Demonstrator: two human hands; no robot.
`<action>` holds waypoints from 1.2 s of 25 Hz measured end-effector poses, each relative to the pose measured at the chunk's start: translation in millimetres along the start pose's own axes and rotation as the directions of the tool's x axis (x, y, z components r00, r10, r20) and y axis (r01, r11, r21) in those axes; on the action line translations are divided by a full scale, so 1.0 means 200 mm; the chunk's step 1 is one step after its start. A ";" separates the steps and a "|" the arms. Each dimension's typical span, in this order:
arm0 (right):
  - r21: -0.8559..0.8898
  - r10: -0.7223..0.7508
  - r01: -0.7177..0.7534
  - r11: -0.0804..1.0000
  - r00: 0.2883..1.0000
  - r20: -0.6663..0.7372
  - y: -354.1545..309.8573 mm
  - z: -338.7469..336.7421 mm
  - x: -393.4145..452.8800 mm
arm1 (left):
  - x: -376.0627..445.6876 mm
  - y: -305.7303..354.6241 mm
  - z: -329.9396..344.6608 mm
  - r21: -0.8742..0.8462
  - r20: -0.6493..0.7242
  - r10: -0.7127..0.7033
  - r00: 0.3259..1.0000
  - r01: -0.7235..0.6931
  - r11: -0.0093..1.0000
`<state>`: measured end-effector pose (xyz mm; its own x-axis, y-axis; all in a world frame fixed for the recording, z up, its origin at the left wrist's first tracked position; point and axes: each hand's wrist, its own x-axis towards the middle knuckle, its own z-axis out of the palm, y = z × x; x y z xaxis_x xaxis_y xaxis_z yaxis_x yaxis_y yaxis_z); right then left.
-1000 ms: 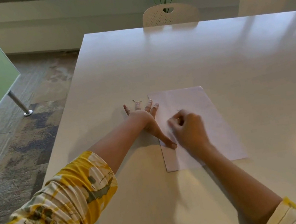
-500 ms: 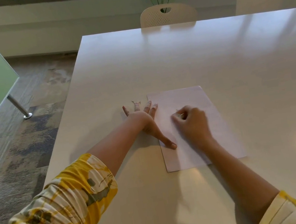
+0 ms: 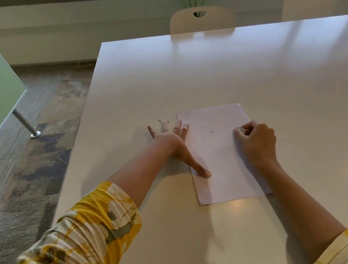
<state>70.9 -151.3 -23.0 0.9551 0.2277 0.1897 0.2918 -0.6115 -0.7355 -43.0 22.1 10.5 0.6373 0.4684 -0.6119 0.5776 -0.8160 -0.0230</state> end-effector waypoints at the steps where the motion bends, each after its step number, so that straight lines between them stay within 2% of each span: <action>1: -0.019 0.009 -0.009 1.000 1.000 -0.016 -0.01 0.01 0.00 | 0.00 0.00 0.00 0.000 0.003 -0.001 1.000 0.001 1.000; 2: 0.003 -0.029 0.029 1.000 0.999 0.015 -0.06 0.05 -0.04 | 0.00 0.00 0.00 0.005 0.000 -0.004 1.000 0.004 1.000; 3: 0.057 -0.112 0.106 0.993 0.988 0.110 -0.12 0.12 -0.13 | 0.01 0.00 0.00 0.016 -0.005 -0.004 1.000 0.005 1.000; 4: 0.102 -0.213 0.194 0.976 0.948 0.235 -0.17 0.20 -0.23 | 0.01 0.00 0.00 0.033 -0.010 -0.002 1.000 0.003 0.999; 5: 0.140 -0.284 0.253 0.957 0.910 0.302 -0.20 0.24 -0.30 | 0.01 0.00 0.01 0.049 -0.015 0.004 1.000 -0.003 0.999; 6: 0.148 -0.312 0.279 0.949 0.902 0.299 -0.19 0.25 -0.30 | 0.02 0.01 0.01 0.050 -0.017 0.007 1.000 -0.006 0.999; 7: 0.129 -0.278 0.252 0.959 0.924 0.262 -0.18 0.23 -0.24 | 0.02 0.00 0.01 0.040 -0.013 0.006 1.000 -0.006 0.999; 9: 0.075 -0.139 0.129 0.989 0.978 0.157 -0.11 0.14 -0.10 | 0.00 0.00 0.01 0.008 -0.001 0.006 1.000 -0.005 1.000; 11: 0.027 -0.077 0.075 0.997 0.993 0.093 -0.10 0.12 -0.05 | 0.00 -0.01 0.01 -0.018 -0.001 0.009 1.000 -0.009 1.000; 13: 0.091 -0.186 0.172 0.981 0.966 0.180 -0.18 0.21 -0.18 | 0.02 -0.01 0.02 -0.011 -0.014 0.016 1.000 -0.017 1.000; 15: 0.139 -0.322 0.293 0.946 0.898 0.299 -0.22 0.28 -0.31 | 0.02 -0.01 0.04 0.022 -0.034 0.034 0.999 -0.033 0.999; 16: 0.144 -0.319 0.288 0.947 0.899 0.300 -0.21 0.27 -0.28 | 0.03 -0.01 0.04 0.014 -0.035 0.037 0.999 -0.037 0.999; 19: 0.054 -0.130 0.122 0.991 0.974 0.185 -0.16 0.13 -0.05 | 0.01 -0.02 0.03 -0.048 -0.008 0.032 0.999 -0.033 0.998; 20: 0.025 -0.106 0.103 0.994 0.981 0.162 -0.15 0.11 -0.02 | 0.00 -0.02 0.03 -0.055 -0.002 0.035 0.999 -0.035 0.998; 21: 0.027 -0.139 0.136 0.990 0.973 0.186 -0.15 0.11 -0.03 | 0.00 -0.02 0.03 -0.055 0.000 0.037 0.999 -0.037 0.998; 23: 0.072 -0.292 0.284 0.956 0.901 0.321 -0.17 0.18 -0.18 | 0.01 -0.02 0.03 -0.030 0.004 0.041 0.999 -0.041 0.999; 24: 0.094 -0.341 0.329 0.940 0.879 0.334 -0.17 0.20 -0.23 | 0.02 -0.02 0.03 -0.024 0.003 0.041 0.999 -0.041 0.999; 25: 0.102 -0.335 0.320 0.942 0.895 0.293 -0.16 0.21 -0.22 | 0.02 -0.02 0.03 -0.029 -0.001 0.041 0.999 -0.041 0.999; 28: 0.035 -0.134 0.130 0.991 0.980 0.150 -0.12 0.10 0.01 | 0.02 -0.02 0.02 -0.052 0.001 0.030 1.000 -0.030 0.998; 30: -0.002 -0.098 0.099 0.995 0.981 0.169 -0.12 0.06 0.07 | 0.02 -0.02 0.02 -0.054 0.013 0.028 1.000 -0.028 0.998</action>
<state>76.4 -124.6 -10.5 0.8996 0.4109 0.1481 0.3853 -0.5871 -0.7119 -44.6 25.7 5.0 0.6468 0.4408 -0.6223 0.5867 -0.8089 0.0369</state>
